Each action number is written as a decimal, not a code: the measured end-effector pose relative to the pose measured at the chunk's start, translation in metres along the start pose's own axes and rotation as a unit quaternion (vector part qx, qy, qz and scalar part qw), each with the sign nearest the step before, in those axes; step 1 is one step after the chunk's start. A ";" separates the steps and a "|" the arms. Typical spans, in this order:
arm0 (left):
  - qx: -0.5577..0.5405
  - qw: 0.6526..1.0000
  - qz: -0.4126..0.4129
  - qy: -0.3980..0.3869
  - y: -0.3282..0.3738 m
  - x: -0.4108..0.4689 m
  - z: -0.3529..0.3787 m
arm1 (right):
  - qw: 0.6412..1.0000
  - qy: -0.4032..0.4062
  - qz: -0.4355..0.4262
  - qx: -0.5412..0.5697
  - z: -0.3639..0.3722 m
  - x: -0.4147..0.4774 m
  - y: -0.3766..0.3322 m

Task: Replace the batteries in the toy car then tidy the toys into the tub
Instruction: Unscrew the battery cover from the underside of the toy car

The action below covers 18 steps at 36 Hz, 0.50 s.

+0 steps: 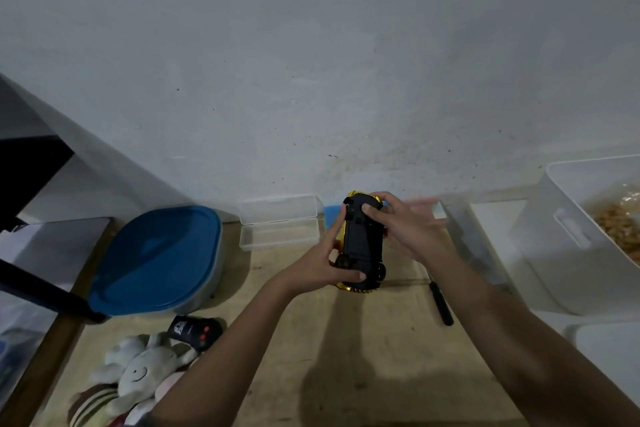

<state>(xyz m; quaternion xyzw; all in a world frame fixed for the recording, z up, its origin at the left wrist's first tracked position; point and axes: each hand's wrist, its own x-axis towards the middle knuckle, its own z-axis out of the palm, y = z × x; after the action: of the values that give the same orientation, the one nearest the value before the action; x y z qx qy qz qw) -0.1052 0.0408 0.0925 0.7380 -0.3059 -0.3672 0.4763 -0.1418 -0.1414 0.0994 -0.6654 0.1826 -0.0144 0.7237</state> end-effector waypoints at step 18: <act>0.022 0.999 0.008 0.023 -0.007 0.003 0.014 | 0.983 0.063 -0.008 -0.174 0.002 0.005 -0.003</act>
<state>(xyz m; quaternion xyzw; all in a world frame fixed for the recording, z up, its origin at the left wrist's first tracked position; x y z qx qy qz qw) -0.1141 0.0341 0.0814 0.7541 -0.3087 -0.3393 0.4699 -0.1360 -0.1410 0.1013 -0.7801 0.2227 -0.0302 0.5838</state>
